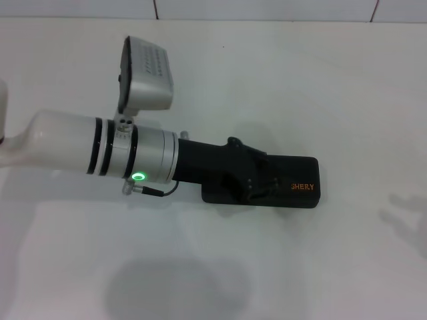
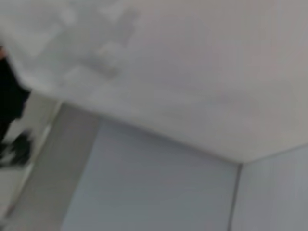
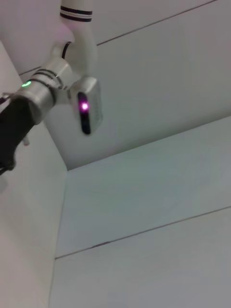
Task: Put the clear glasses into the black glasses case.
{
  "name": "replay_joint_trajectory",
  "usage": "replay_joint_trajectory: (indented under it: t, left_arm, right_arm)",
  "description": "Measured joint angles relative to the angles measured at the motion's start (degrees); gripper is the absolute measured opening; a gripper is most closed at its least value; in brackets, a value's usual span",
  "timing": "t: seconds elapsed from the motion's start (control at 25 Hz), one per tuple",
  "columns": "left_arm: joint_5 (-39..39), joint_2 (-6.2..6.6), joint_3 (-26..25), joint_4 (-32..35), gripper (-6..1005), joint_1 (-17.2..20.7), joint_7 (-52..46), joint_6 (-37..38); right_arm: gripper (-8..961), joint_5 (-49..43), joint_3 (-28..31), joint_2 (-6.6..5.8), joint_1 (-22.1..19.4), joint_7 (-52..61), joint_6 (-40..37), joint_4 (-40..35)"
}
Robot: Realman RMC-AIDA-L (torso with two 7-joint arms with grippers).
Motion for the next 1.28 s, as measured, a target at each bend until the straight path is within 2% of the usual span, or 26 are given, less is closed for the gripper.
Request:
replay_joint_trajectory:
  t: [0.12, 0.28, 0.36, 0.4, 0.52, 0.56, 0.72, 1.0, 1.28]
  left_arm:
    - [-3.54, 0.36, -0.18, 3.34, 295, 1.74, -1.17, 5.21]
    - [-5.29, 2.49, -0.83, 11.58, 298, 5.94, -0.91, 18.62]
    - [-5.97, 3.08, -2.74, 15.11, 299, 8.06, 1.02, 24.83]
    - [-6.34, 3.14, -5.67, 18.08, 318, 9.97, 1.3, 28.54]
    - [-6.45, 3.2, -10.03, 20.99, 374, 12.18, 1.11, 32.88]
    - [-6.46, 3.46, -11.75, 21.45, 392, 12.94, 1.18, 34.79]
    - [-6.91, 4.56, -14.99, 21.43, 467, 13.85, 1.08, 37.57]
    - [-7.11, 5.33, -18.1, 21.02, 667, 16.2, 1.3, 37.79]
    - [-6.84, 5.04, -18.32, 21.06, 676, 17.33, 2.44, 37.79]
  right_arm:
    - [408, -1.1, -0.3, 0.0, 0.29, -0.02, -0.01, 0.82]
    - [412, -1.83, -2.34, 0.0, 1.45, -0.12, -0.02, 2.03]
    - [415, -1.54, -6.15, 0.01, 2.96, -0.53, 0.23, 3.55]
    - [416, -1.12, -7.34, 0.0, 3.43, -0.83, 0.33, 4.11]
    - [419, 4.18, -13.82, 0.06, 5.9, -3.67, 0.46, 7.42]
    - [465, 6.65, -16.62, 0.05, 7.08, -5.03, 0.59, 8.84]
    - [650, 11.32, -25.14, 0.25, 11.64, -7.76, 3.58, 11.49]
    - [646, 11.55, -32.12, 0.66, 16.92, -7.97, 5.71, 11.78]
    - [668, 12.63, -33.6, 0.86, 17.41, -9.33, 6.22, 12.19]
